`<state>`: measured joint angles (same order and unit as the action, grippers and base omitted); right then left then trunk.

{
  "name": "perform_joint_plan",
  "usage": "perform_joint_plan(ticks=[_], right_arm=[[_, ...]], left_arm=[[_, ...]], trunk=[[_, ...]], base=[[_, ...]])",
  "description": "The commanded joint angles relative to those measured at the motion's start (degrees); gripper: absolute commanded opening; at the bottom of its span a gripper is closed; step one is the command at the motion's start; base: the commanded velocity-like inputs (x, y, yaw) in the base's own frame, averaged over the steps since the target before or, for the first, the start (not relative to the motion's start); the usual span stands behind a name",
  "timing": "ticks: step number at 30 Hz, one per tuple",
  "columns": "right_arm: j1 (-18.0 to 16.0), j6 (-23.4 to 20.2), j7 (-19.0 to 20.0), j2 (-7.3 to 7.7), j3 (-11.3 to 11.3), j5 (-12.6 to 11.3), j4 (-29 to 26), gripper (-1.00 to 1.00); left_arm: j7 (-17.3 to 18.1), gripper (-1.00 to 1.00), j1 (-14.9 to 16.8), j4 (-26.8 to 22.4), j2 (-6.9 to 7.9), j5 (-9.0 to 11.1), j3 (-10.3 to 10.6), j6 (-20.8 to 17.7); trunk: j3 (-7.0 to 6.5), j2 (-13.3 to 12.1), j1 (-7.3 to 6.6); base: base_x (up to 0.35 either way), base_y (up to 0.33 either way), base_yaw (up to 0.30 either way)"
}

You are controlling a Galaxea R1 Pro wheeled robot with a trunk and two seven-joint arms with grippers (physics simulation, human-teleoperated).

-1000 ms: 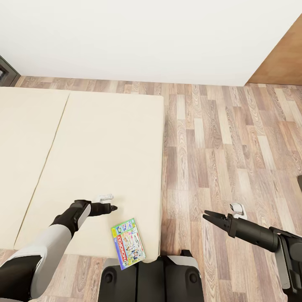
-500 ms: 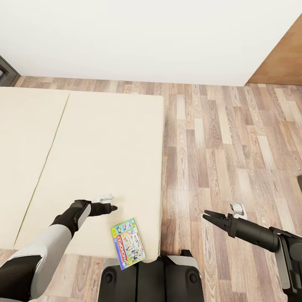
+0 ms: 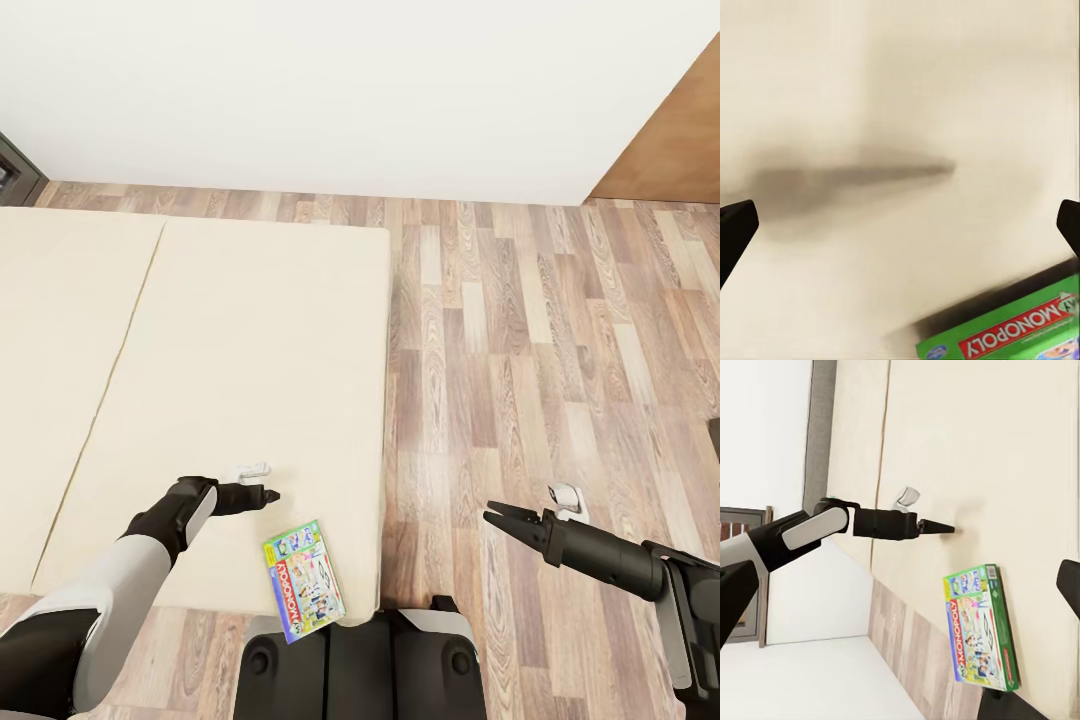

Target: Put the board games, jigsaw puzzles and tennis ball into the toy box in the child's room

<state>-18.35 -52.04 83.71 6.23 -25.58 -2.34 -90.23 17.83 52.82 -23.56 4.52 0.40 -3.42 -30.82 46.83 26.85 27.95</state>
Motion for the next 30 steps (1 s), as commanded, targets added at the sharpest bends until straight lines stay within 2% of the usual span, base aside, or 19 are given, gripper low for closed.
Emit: perform_joint_plan(ticks=[1,9,20,30], right_arm=[[-0.02,-0.59,0.12,0.01,-0.03,-0.12,0.01,1.00],[-0.02,-0.54,0.19,0.01,-0.07,-0.12,0.04,1.00],[-0.02,-0.53,0.21,0.01,-0.08,-0.13,0.05,1.00],[-0.02,-0.52,0.17,0.01,-0.01,-0.16,0.05,1.00]], left_arm=[[0.20,1.00,0.01,-0.08,-0.05,0.04,-0.36,-0.47],[0.19,1.00,0.01,-0.08,-0.11,0.04,-0.36,-0.44],[0.19,1.00,0.01,-0.08,-0.12,0.04,-0.34,-0.40],[0.19,1.00,0.01,-0.08,-0.12,-0.02,-0.35,-0.30]], trunk=[[0.05,0.08,0.03],[0.05,0.08,0.03],[0.05,0.08,0.03],[0.05,0.08,0.03]], base=[[0.000,-0.138,0.000],[0.000,-0.201,0.000],[0.000,-0.077,0.000],[0.000,-0.166,0.000]])
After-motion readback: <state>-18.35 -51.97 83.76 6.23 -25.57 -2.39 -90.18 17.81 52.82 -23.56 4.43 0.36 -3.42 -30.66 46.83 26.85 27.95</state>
